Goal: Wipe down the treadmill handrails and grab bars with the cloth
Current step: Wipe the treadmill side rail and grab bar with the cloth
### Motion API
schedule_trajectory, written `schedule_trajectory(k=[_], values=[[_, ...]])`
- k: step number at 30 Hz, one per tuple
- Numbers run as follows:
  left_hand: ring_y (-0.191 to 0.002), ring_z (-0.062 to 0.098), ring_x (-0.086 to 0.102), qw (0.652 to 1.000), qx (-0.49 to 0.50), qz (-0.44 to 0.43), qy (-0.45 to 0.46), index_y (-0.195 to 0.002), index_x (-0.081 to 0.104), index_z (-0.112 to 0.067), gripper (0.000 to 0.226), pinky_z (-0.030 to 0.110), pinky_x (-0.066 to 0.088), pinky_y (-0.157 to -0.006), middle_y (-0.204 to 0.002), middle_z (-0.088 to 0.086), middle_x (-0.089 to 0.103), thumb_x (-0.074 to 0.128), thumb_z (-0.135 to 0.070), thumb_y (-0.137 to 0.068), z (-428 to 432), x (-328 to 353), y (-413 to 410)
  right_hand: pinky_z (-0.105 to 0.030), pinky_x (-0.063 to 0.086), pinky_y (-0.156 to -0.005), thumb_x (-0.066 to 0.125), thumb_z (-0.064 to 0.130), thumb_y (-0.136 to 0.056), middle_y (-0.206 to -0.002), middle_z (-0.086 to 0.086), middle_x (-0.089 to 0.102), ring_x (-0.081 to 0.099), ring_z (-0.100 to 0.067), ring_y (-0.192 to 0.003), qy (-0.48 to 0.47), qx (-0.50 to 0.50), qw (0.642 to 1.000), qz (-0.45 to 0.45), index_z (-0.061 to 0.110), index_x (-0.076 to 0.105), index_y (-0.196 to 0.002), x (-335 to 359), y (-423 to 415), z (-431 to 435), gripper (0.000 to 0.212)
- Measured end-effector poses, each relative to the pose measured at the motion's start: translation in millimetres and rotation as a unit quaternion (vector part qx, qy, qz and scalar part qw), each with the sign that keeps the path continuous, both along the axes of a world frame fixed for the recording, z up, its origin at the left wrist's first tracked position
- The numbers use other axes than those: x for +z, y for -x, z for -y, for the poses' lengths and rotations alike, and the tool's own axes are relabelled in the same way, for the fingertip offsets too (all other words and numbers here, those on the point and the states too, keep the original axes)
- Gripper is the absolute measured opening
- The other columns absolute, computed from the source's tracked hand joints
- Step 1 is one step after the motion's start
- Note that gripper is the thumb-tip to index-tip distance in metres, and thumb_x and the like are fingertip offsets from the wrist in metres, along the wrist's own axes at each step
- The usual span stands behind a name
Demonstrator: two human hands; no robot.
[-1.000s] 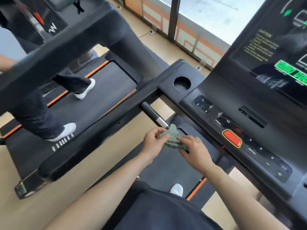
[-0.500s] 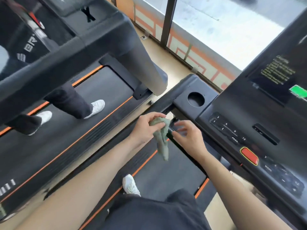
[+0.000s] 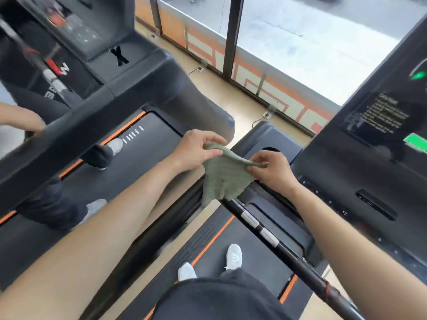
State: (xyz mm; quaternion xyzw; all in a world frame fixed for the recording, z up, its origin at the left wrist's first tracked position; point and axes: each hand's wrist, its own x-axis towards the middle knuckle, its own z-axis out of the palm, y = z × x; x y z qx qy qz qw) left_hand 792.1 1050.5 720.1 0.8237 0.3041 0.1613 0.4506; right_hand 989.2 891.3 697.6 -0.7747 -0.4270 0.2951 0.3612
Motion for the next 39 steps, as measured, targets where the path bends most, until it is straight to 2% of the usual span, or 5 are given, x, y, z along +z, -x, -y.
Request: schedule_trajectory(k=[9, 17, 22, 26, 39], values=[[-0.085, 0.010, 0.068, 0.986, 0.069, 0.076, -0.134, -0.094, 0.075, -0.030, 0.025, 0.025, 0.055, -0.079, -0.092, -0.008, 0.074, 0.074, -0.006, -0.085, -12.4, 20.0, -49.9, -0.018, 0.048, -0.067, 0.072, -0.003, -0.076, -0.082, 0.002, 0.062, 0.060, -0.016, -0.072, -0.168, -0.046, 0.966, 0.189, 0.015, 0.066, -0.080, 32.3, -48.6, -34.1, 0.019], [-0.104, 0.016, 0.065, 0.984, -0.013, -0.162, -0.074, -0.107, 0.075, -0.032, 0.029, 0.038, 0.052, -0.093, -0.107, -0.011, 0.073, 0.074, -0.021, -0.081, 25.7, -80.5, -22.1, -0.035, 0.046, -0.071, 0.066, 0.016, -0.077, -0.081, 0.007, 0.057, 0.049, -0.025, -0.084, 0.071, 0.089, 0.950, 0.289, 0.018, 0.074, -0.088, -67.0, -36.4, 11.6, 0.015], [-0.121, 0.020, 0.057, 0.973, 0.139, -0.170, -0.066, -0.136, 0.056, -0.033, 0.066, 0.040, 0.051, -0.098, -0.133, -0.011, 0.061, 0.073, -0.050, -0.075, 34.2, -102.9, 4.6, -0.043, 0.049, -0.087, 0.068, 0.032, -0.083, -0.099, 0.000, 0.066, 0.049, -0.027, -0.096, -0.012, 0.050, 0.942, 0.331, 0.016, 0.074, -0.104, -69.0, -33.2, -6.2, 0.027], [-0.128, 0.021, 0.055, 0.952, 0.115, -0.284, -0.026, -0.148, 0.041, -0.040, 0.093, 0.038, 0.049, -0.097, -0.140, -0.011, 0.056, 0.070, -0.075, -0.067, 44.2, -116.9, 13.3, -0.053, 0.019, -0.117, 0.057, 0.048, -0.096, -0.163, -0.002, 0.029, 0.019, -0.035, -0.149, 0.087, 0.204, 0.924, 0.311, 0.033, 0.039, -0.152, -74.9, -23.4, -43.4, 0.060], [-0.109, 0.024, 0.064, 0.946, 0.160, -0.268, -0.086, -0.133, 0.054, -0.034, 0.074, 0.038, 0.051, -0.084, -0.114, -0.009, 0.064, 0.068, -0.075, -0.073, 53.2, -122.6, 5.9, -0.050, -0.015, -0.121, 0.013, 0.070, -0.097, -0.164, -0.002, -0.028, -0.027, -0.027, -0.150, 0.284, 0.111, 0.913, 0.273, 0.042, -0.017, -0.155, -90.0, -98.0, -83.6, 0.071]])
